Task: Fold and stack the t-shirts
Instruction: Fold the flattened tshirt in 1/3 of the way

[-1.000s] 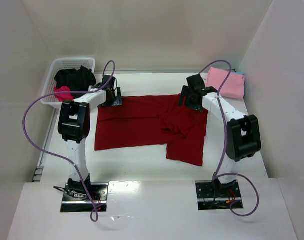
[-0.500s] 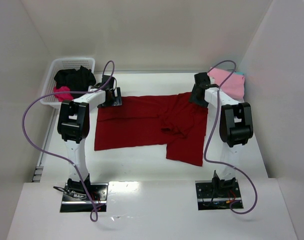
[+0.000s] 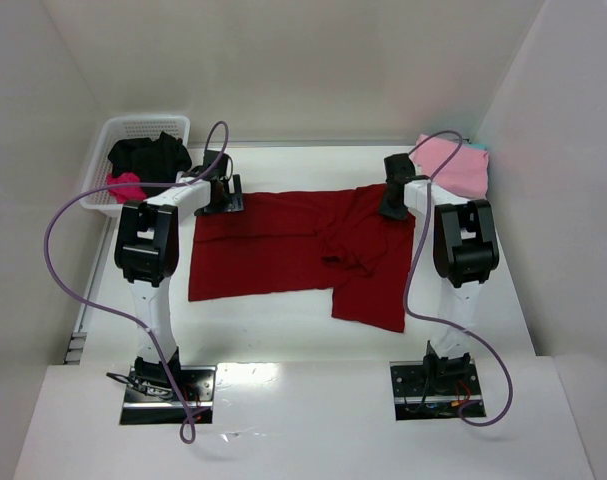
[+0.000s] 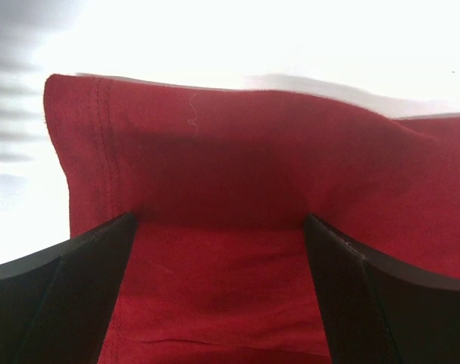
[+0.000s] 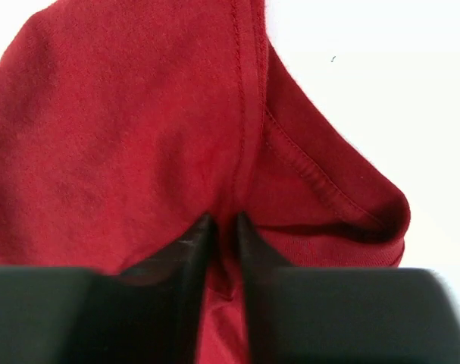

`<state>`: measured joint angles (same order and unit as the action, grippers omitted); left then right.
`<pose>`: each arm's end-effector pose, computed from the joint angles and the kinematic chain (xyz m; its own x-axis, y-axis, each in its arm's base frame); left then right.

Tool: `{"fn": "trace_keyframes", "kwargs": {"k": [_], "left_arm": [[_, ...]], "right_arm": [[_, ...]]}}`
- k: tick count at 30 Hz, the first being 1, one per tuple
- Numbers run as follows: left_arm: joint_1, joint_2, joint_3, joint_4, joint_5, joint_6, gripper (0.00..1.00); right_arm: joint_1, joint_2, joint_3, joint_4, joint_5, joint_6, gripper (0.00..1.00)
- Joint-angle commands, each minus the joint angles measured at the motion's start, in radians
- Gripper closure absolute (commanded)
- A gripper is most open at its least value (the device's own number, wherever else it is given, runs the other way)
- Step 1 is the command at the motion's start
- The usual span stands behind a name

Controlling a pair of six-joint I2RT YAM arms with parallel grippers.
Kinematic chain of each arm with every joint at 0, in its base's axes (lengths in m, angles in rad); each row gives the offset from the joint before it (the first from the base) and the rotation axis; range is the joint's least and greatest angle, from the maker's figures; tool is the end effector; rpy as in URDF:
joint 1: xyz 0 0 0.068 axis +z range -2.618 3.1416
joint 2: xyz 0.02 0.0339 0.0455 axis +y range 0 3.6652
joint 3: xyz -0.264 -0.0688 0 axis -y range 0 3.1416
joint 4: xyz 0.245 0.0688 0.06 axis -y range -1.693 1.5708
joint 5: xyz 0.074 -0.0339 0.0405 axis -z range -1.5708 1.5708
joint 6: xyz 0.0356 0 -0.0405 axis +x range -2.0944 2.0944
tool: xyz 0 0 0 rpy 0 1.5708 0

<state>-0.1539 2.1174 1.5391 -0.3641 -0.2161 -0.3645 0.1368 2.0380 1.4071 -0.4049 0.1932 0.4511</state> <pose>0.4549 -0.0628 0.1674 -0.7559 -0.2351 -0.6111 -0.2615 0.9640 -0.0475 0.4246 0.0516 0.1594 -0.7831 0.3241 -0.5308 0.3384 0.9381 0.0736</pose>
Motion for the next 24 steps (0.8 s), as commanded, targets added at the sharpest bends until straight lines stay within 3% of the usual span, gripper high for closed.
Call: {"fn": "trace_keyframes", "kwargs": {"k": [1,5,14,17,20,23,24], "left_arm": [[-0.003,0.027,0.013,-0.03,0.037,0.024,0.01],[-0.003,0.036,0.013,-0.03,0.037,0.024,0.01],[0.007,0.036,0.023,-0.039,0.037,0.024,0.01],[0.007,0.046,0.023,-0.039,0.037,0.024,0.01],[0.007,0.046,0.023,-0.039,0.037,0.024,0.01],[0.007,0.046,0.032,-0.039,0.037,0.024,0.01],[0.007,0.046,0.032,-0.039,0.046,0.024,0.01]], "right_arm": [[-0.006,0.008,-0.017,0.032,0.026,0.003,0.79],[-0.016,0.008,-0.002,-0.021,0.092,-0.006,0.94],[-0.091,-0.045,-0.029,-0.075,0.158,-0.015,0.94],[-0.091,-0.065,-0.062,-0.066,0.147,-0.026,0.86],[-0.091,-0.087,-0.071,-0.045,0.109,-0.045,0.64],[-0.091,-0.087,-0.056,-0.035,0.097,-0.064,0.6],[-0.091,-0.087,-0.033,-0.049,0.085,-0.065,0.5]]}}
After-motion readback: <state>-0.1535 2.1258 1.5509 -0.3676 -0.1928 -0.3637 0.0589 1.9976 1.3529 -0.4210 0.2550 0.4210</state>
